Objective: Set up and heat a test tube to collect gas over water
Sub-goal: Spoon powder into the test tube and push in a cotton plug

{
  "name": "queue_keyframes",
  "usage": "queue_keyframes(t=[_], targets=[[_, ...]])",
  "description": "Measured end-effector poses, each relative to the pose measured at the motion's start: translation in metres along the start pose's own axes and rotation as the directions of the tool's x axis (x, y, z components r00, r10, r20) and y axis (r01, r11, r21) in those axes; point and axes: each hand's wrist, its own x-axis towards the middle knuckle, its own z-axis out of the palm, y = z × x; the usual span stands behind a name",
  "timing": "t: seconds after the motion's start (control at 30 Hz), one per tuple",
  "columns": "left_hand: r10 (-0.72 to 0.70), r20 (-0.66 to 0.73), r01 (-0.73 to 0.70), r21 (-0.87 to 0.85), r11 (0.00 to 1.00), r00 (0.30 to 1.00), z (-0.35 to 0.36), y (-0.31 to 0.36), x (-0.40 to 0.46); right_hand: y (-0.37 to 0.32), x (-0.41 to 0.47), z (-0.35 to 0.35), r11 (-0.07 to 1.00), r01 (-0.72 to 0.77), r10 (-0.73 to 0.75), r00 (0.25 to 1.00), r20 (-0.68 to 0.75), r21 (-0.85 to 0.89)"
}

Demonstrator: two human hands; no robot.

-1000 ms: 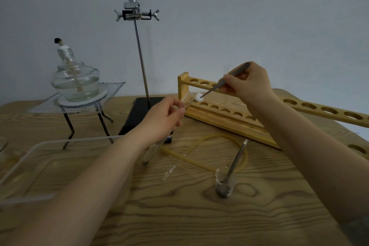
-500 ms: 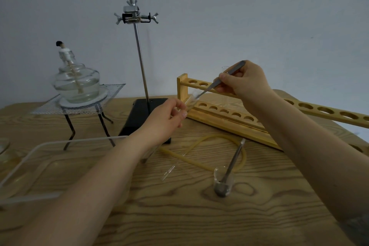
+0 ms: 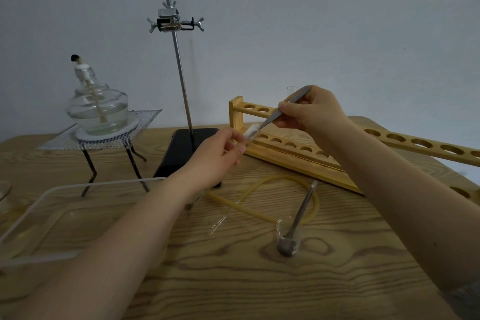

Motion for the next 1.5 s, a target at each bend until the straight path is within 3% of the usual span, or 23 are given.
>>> queue_keyframes(t=[0.37,0.6,0.97,1.1,1.3,1.37,1.5], targets=[[0.009,0.006,-0.009,0.026,1.000,1.000,0.000,0.003,0.001,-0.006,0.005,-0.007,0.998,-0.040,0.042,0.997,-0.061,0.044],[-0.018,-0.004,0.018,0.029,0.999,1.000,-0.001,0.002,0.002,-0.005,0.008,-0.013,0.999,0.046,-0.045,0.987,-0.155,0.003],[-0.016,-0.007,0.016,0.039,0.999,1.000,-0.002,0.002,0.001,0.001,0.001,0.002,0.988,0.100,-0.107,0.993,-0.057,-0.121],[-0.013,-0.007,0.013,0.045,0.999,1.000,-0.002,0.001,0.001,0.000,0.000,0.003,0.992,0.096,-0.101,0.993,-0.056,-0.087],[-0.031,-0.015,0.031,0.059,0.998,0.999,-0.003,0.000,0.002,-0.006,0.008,-0.013,0.995,0.097,-0.101,0.980,-0.169,-0.032],[-0.028,-0.010,0.028,0.050,0.998,1.000,-0.001,0.001,0.003,-0.008,0.010,-0.019,0.987,0.116,-0.139,0.963,-0.231,-0.111],[-0.014,-0.003,0.015,0.034,0.999,1.000,0.003,0.004,0.007,-0.011,0.013,-0.033,0.888,0.150,-0.293,0.913,-0.283,-0.434]])
